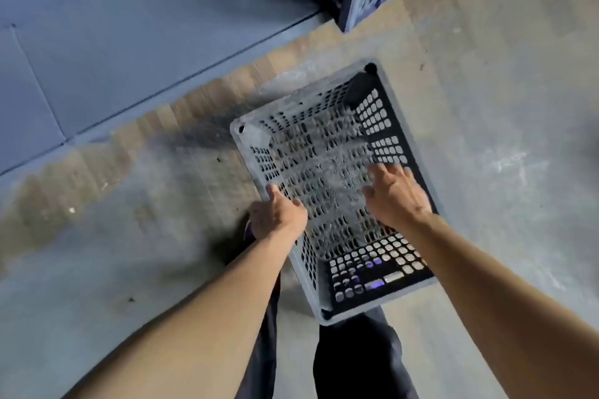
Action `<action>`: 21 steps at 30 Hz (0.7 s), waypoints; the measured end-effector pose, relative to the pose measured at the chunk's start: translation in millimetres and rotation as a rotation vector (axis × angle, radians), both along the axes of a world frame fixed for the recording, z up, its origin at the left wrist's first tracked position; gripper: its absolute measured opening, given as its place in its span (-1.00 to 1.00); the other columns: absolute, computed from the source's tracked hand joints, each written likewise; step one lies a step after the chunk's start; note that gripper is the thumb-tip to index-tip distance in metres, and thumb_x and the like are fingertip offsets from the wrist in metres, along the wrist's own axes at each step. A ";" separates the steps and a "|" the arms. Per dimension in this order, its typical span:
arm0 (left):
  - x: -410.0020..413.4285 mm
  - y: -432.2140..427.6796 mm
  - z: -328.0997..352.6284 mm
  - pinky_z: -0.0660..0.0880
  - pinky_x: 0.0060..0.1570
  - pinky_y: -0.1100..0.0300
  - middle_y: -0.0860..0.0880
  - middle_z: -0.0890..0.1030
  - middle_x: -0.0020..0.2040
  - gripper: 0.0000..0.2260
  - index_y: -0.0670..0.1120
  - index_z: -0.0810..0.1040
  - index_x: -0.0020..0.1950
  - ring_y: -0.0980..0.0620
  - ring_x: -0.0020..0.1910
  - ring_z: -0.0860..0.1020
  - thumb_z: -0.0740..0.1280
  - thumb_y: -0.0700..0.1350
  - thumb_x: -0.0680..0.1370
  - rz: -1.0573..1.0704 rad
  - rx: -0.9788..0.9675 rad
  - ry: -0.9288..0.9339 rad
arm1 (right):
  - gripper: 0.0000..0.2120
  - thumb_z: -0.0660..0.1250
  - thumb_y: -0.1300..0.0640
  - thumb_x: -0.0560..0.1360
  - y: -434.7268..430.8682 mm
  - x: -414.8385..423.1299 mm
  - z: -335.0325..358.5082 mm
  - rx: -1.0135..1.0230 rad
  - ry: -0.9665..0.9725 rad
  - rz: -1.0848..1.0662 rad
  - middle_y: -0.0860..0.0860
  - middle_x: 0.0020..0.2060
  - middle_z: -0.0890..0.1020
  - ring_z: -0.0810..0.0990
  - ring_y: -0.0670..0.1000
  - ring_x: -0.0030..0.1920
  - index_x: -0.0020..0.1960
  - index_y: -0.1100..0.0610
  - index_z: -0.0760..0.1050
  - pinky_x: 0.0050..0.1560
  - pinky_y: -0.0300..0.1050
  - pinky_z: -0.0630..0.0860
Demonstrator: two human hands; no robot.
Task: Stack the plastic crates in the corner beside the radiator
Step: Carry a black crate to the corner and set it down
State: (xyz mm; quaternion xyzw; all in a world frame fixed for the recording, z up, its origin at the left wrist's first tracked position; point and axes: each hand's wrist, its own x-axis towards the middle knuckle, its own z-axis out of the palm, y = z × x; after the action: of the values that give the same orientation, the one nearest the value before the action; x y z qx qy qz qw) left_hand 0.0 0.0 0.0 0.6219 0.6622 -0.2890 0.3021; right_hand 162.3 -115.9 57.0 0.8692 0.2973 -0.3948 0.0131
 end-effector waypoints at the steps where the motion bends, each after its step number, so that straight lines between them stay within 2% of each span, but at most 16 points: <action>1: 0.2 -3.2 -13.0 0.61 -0.16 -0.04 -0.24 0.48 0.08 -0.54 0.13 0.07 0.25 -0.22 -0.09 0.58 0.27 0.10 0.49 0.026 0.018 -0.014 | -0.59 0.17 0.03 0.65 -3.3 6.2 -7.0 0.000 -0.026 0.019 0.15 0.21 0.44 0.44 0.10 0.16 0.48 0.06 0.28 0.04 0.00 0.51; 5: 15.0 -17.2 -27.4 0.51 -0.03 -0.01 -0.25 0.37 0.25 -0.40 0.09 0.07 0.41 -0.24 0.06 0.50 0.28 0.09 0.46 0.039 0.109 -0.016 | -0.62 0.17 0.08 0.64 -14.4 25.2 -36.6 0.001 -0.076 0.025 0.16 0.22 0.40 0.39 0.16 0.23 0.44 0.08 0.29 0.12 0.12 0.53; 7: 17.4 -27.2 -29.3 0.52 0.02 -0.03 -0.27 0.31 0.27 -0.42 0.05 0.11 0.41 -0.25 0.10 0.48 0.35 0.02 0.50 0.017 0.152 0.002 | -0.61 0.17 0.08 0.63 -22.0 29.0 -50.0 0.012 -0.093 0.004 0.17 0.25 0.38 0.36 0.19 0.27 0.43 0.11 0.28 0.18 0.17 0.52; 10: 15.9 -31.8 -30.9 0.59 -0.08 -0.11 -0.22 0.36 0.21 -0.38 0.08 0.12 0.38 -0.25 0.02 0.54 0.42 -0.10 0.47 0.140 0.289 -0.079 | -0.58 0.18 0.13 0.59 -26.7 35.2 -60.1 0.043 -0.166 -0.028 0.18 0.32 0.34 0.33 0.20 0.29 0.43 0.14 0.25 0.22 0.18 0.49; 13: 5.5 -37.1 -27.1 0.55 -0.19 -0.01 -0.15 0.46 0.17 -0.31 0.07 0.07 0.46 -0.23 -0.06 0.58 0.40 -0.20 0.48 0.187 0.381 -0.129 | -0.57 0.17 0.21 0.52 -29.2 34.4 -65.4 0.107 -0.324 -0.023 0.17 0.27 0.35 0.35 0.19 0.22 0.38 0.15 0.28 0.18 0.16 0.47; 15: -1.5 -38.8 -25.2 0.48 -0.20 0.05 -0.12 0.50 0.25 -0.25 0.04 0.02 0.53 -0.23 -0.01 0.60 0.41 -0.20 0.50 0.194 0.366 -0.092 | -0.56 0.16 0.25 0.48 -30.8 35.8 -66.0 0.141 -0.371 -0.072 0.14 0.21 0.33 0.34 0.17 0.17 0.36 0.13 0.26 0.13 0.17 0.47; 17: -3.6 -35.6 -26.0 0.58 -0.07 0.00 -0.15 0.53 0.29 -0.32 -0.05 0.08 0.50 -0.23 0.06 0.61 0.41 -0.20 0.52 0.272 0.294 -0.073 | -0.45 0.17 0.33 0.45 -34.5 38.6 -66.6 0.140 -0.289 -0.180 0.11 0.20 0.28 0.34 0.16 0.15 0.41 0.06 0.18 0.07 0.16 0.55; 18: -2.5 -33.5 -25.3 0.61 -0.02 -0.05 -0.17 0.55 0.25 -0.42 -0.09 0.14 0.44 -0.24 0.06 0.62 0.39 -0.21 0.53 0.324 0.243 -0.065 | -0.38 0.17 0.37 0.44 -37.3 39.9 -66.2 0.134 -0.231 -0.225 0.12 0.19 0.29 0.37 0.17 0.13 0.44 0.02 0.14 0.03 0.16 0.59; 21: 0.2 -26.6 -20.5 0.61 -0.14 0.00 -0.16 0.57 0.03 -0.58 -0.12 0.19 0.35 -0.19 -0.10 0.61 0.31 -0.26 0.58 0.374 0.179 -0.044 | -0.31 0.16 0.37 0.46 -43.7 43.1 -63.4 0.082 -0.134 -0.330 0.20 0.10 0.41 0.50 0.21 0.04 0.50 0.00 0.04 0.01 0.18 0.60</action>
State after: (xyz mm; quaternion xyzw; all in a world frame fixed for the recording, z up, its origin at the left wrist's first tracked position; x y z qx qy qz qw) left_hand 0.2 -26.6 -20.5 0.5187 0.7823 -0.1543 0.3085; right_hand 205.4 -159.6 -6.4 0.9304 0.1648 -0.3204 -0.0674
